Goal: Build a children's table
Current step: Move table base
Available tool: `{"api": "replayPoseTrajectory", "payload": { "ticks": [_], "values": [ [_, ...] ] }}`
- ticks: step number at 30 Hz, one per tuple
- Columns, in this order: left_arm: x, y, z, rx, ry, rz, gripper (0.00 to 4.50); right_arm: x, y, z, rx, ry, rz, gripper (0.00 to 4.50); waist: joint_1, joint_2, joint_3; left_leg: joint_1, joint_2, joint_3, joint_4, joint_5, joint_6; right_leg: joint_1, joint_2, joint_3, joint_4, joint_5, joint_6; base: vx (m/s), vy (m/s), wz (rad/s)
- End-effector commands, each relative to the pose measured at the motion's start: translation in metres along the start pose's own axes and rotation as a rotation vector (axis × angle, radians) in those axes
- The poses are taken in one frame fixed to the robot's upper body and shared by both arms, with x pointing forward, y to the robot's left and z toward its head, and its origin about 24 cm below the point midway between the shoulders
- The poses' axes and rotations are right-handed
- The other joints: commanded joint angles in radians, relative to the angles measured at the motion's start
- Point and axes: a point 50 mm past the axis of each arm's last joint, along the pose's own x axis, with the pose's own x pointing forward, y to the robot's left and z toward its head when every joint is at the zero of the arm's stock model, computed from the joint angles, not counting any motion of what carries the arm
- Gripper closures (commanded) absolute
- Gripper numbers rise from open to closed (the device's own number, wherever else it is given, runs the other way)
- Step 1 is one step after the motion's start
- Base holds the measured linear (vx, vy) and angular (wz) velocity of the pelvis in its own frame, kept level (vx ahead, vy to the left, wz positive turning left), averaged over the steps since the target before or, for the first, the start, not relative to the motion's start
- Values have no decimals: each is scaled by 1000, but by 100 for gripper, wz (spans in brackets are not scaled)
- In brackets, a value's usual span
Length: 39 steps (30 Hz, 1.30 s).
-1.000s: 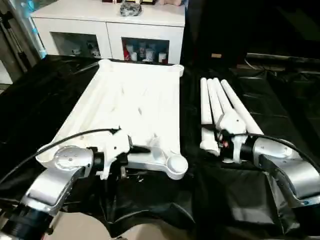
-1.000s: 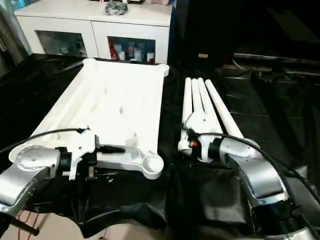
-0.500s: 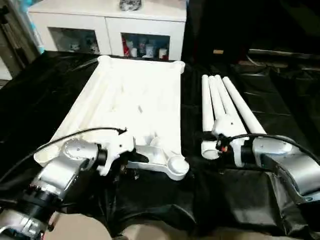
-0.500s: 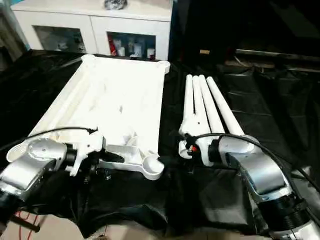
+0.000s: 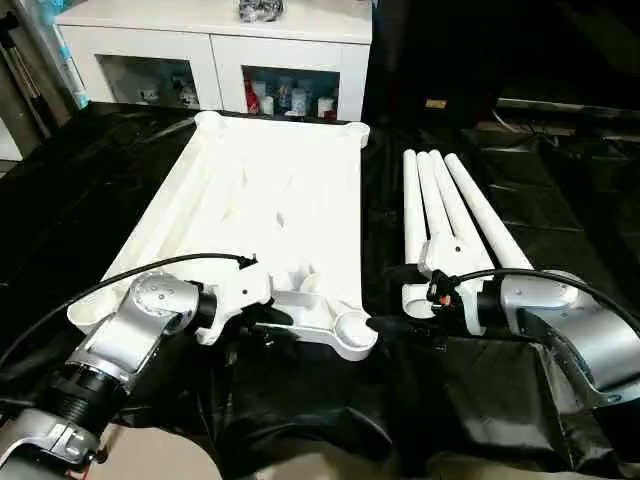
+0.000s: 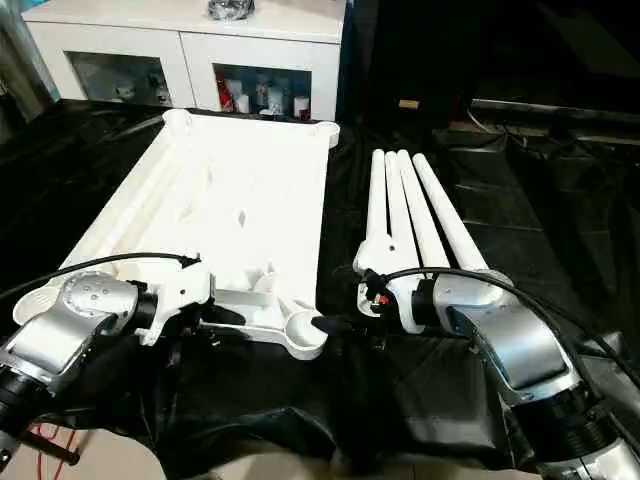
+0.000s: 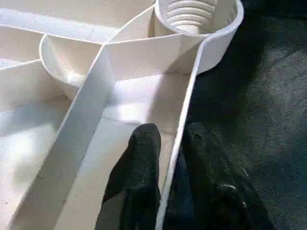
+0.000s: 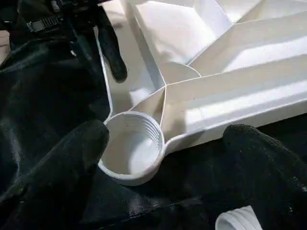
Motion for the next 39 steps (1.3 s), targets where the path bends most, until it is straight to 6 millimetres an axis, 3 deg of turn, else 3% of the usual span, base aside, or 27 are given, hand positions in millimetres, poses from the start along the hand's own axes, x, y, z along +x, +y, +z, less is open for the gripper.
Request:
{"api": "replayPoseTrajectory", "payload": {
  "ticks": [1, 8, 10, 12, 16, 17, 23, 32, 33, 39],
  "values": [
    [2, 0, 1, 14, 7, -28, 380, 0, 0, 6, -26, -5, 13, 11, 4, -5, -55, 12, 53, -17, -77, -82, 35, 44, -77, 40, -69, 62, -258, 0, 0, 0],
    [2, 1, 4, 37, 10, 6, 427, -1, 0, 5, -29, -6, 14, 11, 0, -3, -55, 11, 53, -17, -76, -78, 39, 45, -78, 41, -68, 80, -264, 0, 0, 0],
    [2, 4, 12, 45, -57, 110, 441, -1, -2, 5, -38, -9, -10, 11, -5, -2, -55, 10, 54, -17, -76, -86, 35, 46, -77, 40, -68, 82, -268, 0, 0, 0],
    [2, 6, 14, 37, -74, 159, 448, -2, -3, 5, -37, -14, -26, 11, -7, -7, -54, 8, 54, -17, -75, -84, 39, 48, -78, 41, -69, 80, -269, 0, 0, 0],
    [0, 7, 12, 39, -42, 228, 448, -1, -3, 5, -36, -16, -29, 11, -13, -6, -54, 7, 53, -18, -74, -76, 47, 47, -76, 40, -70, 70, -262, 0, 0, 0],
    [-1, 7, 12, 41, -48, 241, 448, -1, -2, 5, -36, -17, -29, 11, -14, -11, -54, 7, 53, -18, -75, -75, 49, 47, -75, 40, -70, 71, -262, 0, 0, 0],
    [-3, 5, 11, 60, -49, 261, 448, 1, -2, 5, -41, -20, -31, 11, -11, -11, -52, 9, 54, -17, -75, -63, 59, 43, -76, 40, -68, 82, -267, 0, 0, 0],
    [-6, 0, 6, 88, -39, 227, 448, 0, -3, 6, -50, -23, -40, 11, -13, -11, -50, 9, 54, -18, -77, -81, 50, 43, -76, 41, -70, 59, -259, 0, 0, 0],
    [-10, -1, 5, 69, -48, 218, 421, -1, -4, 5, -38, -21, -50, 11, -13, -6, -51, 11, 54, -17, -77, -83, 47, 41, -75, 41, -69, 62, -262, 0, 0, 0],
    [-29, 2, 6, 77, -44, 242, 383, -2, -9, 11, 20, -70, -98, 11, -14, -5, -51, 10, 53, -18, -78, -85, 36, 43, -75, 40, -67, 72, -267, 0, 0, 0]
  ]
}}
